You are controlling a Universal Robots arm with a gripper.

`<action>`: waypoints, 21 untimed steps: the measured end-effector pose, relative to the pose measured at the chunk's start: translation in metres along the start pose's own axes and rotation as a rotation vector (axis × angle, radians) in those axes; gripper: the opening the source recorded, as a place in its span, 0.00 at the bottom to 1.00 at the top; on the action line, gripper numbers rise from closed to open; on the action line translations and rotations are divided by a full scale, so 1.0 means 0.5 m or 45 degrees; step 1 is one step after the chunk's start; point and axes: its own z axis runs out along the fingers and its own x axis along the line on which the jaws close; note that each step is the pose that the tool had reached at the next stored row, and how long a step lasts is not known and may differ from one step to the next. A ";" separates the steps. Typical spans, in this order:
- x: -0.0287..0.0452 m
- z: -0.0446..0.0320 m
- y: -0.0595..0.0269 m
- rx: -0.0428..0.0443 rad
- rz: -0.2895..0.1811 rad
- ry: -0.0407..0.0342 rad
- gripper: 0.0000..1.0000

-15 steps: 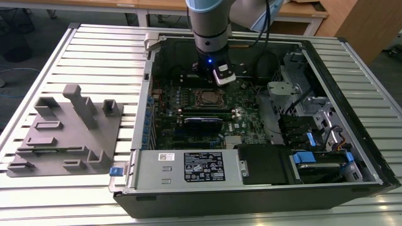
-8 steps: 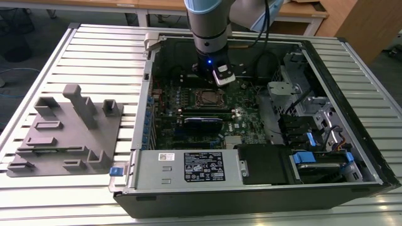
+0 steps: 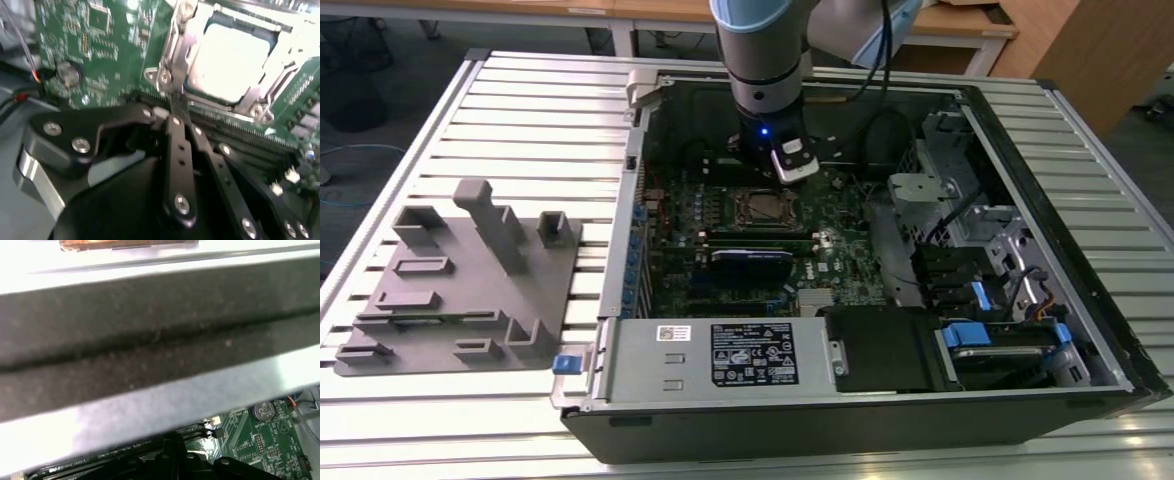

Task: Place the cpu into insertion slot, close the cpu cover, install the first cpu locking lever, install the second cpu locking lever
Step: 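Install the first cpu locking lever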

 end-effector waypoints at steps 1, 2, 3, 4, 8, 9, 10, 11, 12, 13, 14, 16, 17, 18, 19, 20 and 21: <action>0.000 -0.001 0.000 -0.002 0.000 0.0001 0.11; -0.001 -0.002 0.001 -0.003 0.000 -0.0002 0.11; -0.001 -0.005 0.002 -0.003 0.000 0.0000 0.11; -0.002 -0.009 0.002 -0.002 0.000 0.0002 0.11; -0.006 -0.029 0.007 -0.002 0.000 0.0004 0.11; -0.007 -0.035 0.008 -0.002 0.000 0.0002 0.11; -0.008 -0.040 0.010 -0.002 0.000 0.0003 0.11; -0.009 -0.046 0.011 -0.002 0.000 0.0003 0.11; -0.010 -0.052 0.012 -0.002 0.000 0.0002 0.11; -0.011 -0.058 0.014 -0.002 0.000 0.0003 0.11; -0.012 -0.063 0.015 -0.002 0.000 0.0002 0.11; -0.012 -0.065 0.015 -0.002 0.001 0.0002 0.11; -0.012 -0.065 0.015 -0.002 0.001 0.0001 0.11; -0.012 -0.065 0.015 -0.002 0.001 0.0001 0.11; -0.012 -0.065 0.015 -0.002 0.001 0.0001 0.11; -0.012 -0.065 0.015 -0.002 0.001 0.0001 0.11; -0.012 -0.065 0.015 -0.002 0.001 0.0001 0.11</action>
